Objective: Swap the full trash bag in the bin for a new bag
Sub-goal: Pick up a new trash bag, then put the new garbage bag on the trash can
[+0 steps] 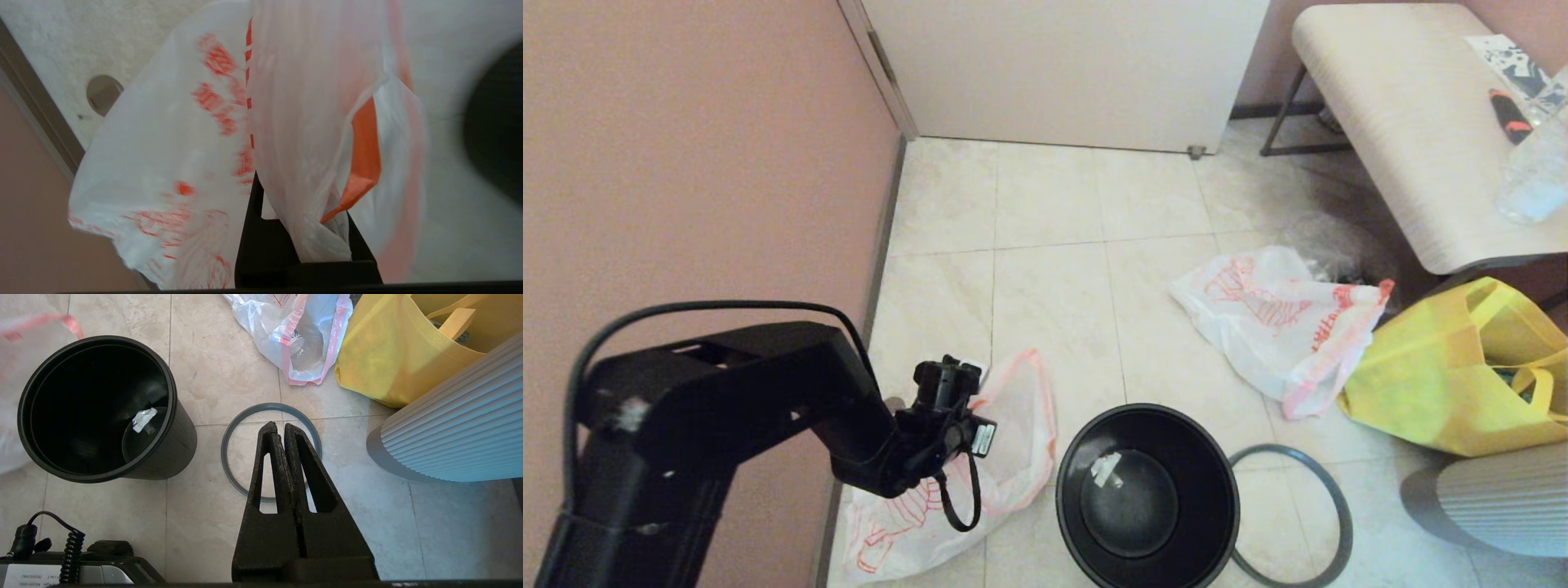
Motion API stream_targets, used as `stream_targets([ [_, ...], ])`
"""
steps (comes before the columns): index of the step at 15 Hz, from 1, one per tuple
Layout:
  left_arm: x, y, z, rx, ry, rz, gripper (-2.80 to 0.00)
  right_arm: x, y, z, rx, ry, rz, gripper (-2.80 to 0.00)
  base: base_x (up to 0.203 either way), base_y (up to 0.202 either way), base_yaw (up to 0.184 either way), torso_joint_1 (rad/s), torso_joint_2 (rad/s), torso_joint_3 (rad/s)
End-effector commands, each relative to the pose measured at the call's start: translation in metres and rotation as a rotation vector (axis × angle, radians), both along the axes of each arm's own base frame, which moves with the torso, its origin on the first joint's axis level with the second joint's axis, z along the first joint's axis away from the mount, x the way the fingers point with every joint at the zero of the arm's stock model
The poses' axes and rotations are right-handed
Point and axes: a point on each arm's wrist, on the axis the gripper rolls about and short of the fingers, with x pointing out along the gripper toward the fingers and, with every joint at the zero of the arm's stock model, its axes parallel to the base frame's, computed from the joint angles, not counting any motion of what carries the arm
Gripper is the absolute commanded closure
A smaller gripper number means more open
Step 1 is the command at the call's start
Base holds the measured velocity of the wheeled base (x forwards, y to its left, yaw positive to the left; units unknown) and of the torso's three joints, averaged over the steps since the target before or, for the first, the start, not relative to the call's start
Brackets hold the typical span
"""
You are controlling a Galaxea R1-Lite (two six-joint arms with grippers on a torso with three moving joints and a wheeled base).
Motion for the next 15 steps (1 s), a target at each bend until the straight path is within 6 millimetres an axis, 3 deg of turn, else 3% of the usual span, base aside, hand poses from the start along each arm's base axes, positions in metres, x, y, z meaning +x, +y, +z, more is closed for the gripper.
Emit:
stream_targets([
  [1,-0.028,0.003,0.073,-0.081,-0.071,-0.007,0.0,0.0,0.0,0.0,0.0,0.001,0.001,0.0,0.0,0.0,0.0,0.0,0.0,0.0],
  [7,-0.154,0.012,0.202,-0.316,0.04,-0.063,0.0,0.0,0.0,0.0,0.0,0.001,0.001,0.0,0.0,0.0,0.0,0.0,0.0,0.0],
  [10,-0.223,0.01,0.261,-0.434,0.134,-0.197,0.0,0.0,0.0,0.0,0.0,0.001,0.002,0.0,0.0,0.0,0.0,0.0,0.0,0.0],
  [12,-0.246,0.001,0.283,-0.52,0.209,-0.299,0.0,0.0,0.0,0.0,0.0,0.001,0.002,0.0,0.0,0.0,0.0,0.0,0.0,0.0],
  [15,-0.241,-0.026,0.283,-0.545,0.301,-0.371,0.0,0.0,0.0,0.0,0.0,0.001,0.001,0.0,0.0,0.0,0.0,0.0,0.0,0.0],
])
